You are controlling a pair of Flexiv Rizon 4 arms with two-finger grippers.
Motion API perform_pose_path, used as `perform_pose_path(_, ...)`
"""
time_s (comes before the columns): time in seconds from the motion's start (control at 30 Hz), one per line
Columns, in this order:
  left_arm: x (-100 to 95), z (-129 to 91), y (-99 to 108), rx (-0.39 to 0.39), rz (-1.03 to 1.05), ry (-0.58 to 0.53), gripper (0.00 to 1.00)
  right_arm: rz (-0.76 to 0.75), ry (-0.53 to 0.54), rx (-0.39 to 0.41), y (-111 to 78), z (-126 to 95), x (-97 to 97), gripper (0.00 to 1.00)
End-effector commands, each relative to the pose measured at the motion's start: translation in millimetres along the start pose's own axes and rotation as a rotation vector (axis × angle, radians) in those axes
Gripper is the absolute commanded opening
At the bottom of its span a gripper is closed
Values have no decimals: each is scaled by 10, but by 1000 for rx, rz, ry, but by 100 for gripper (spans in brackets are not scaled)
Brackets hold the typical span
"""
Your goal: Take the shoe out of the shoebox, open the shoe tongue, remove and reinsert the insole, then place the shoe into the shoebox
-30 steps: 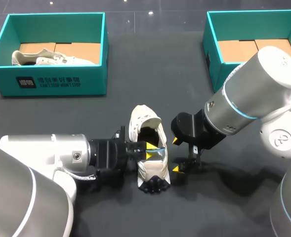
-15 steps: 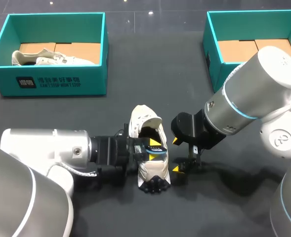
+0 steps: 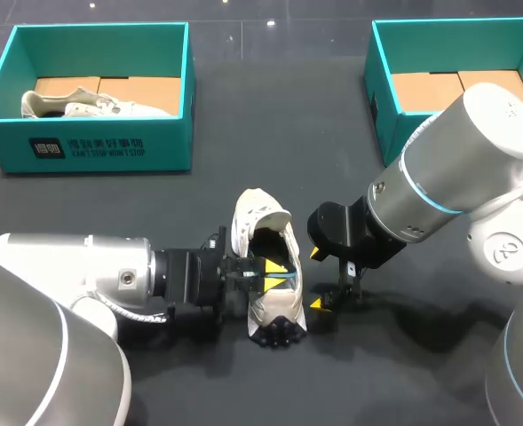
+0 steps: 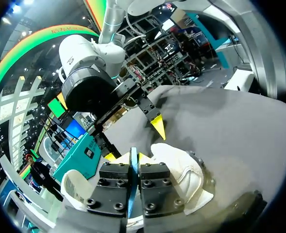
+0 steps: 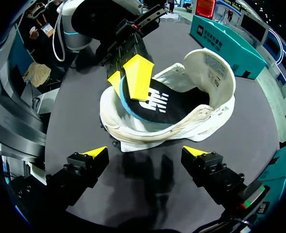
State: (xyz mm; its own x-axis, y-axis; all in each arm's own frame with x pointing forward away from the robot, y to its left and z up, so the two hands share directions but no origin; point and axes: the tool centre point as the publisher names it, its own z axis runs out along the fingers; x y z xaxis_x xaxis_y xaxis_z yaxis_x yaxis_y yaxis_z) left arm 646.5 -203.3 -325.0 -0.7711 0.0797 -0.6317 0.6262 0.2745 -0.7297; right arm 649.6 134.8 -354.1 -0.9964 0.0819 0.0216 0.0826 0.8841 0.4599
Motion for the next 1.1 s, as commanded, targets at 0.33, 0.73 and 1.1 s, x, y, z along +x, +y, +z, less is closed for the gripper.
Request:
perform_pose_path(0.33, -32, 148, 391, -50, -30, 32, 0, 0, -1, -2, -6, 10, 10, 100)
perform_pose_path(0.73, -35, 57, 273, -12, -65, 57, 23, 0, -1, -2, -6, 10, 10, 100)
perform_pose_path(1.1, -69, -48, 100, 27, -63, 75, 29, 0, -1, -2, -6, 10, 10, 100)
